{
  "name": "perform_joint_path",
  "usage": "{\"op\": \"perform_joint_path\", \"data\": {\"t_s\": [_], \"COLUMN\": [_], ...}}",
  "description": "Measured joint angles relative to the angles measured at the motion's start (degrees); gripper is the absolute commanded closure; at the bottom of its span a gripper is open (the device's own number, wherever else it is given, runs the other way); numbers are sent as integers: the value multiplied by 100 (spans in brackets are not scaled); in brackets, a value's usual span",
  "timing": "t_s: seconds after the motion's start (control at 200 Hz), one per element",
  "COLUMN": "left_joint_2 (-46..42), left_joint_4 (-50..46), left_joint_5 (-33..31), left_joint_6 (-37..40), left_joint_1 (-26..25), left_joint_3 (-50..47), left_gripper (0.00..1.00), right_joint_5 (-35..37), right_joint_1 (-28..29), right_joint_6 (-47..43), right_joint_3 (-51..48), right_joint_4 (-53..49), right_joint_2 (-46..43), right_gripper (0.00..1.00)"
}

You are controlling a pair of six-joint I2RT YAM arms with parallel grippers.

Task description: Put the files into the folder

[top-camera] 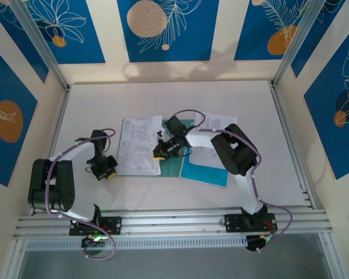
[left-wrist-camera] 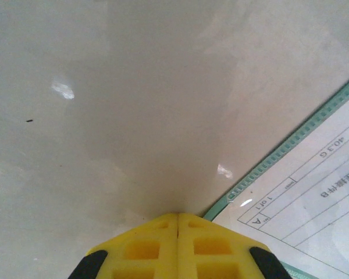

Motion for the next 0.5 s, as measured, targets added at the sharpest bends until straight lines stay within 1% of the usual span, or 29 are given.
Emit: {"op": "perform_joint_path", "data": {"t_s": [0.365, 0.43, 0.5], "left_joint_2": [-26, -37, -42], "left_joint_4": [0, 11, 13], "left_joint_5": [-2, -2, -2], "left_joint_6": [2, 2, 2], "left_joint_1": [0, 0, 0], "left_joint_3": [-9, -15, -17], "left_gripper": [100, 100, 100], "right_joint_5": [39, 50, 81], "right_joint_1": [11, 11, 11], "right_joint_6": [-13, -15, -24], "right_joint_3": [0, 2, 4], "right_joint_4": [-101, -122, -173], "right_joint_2": [0, 0, 0], "right_gripper": [100, 91, 75]}}
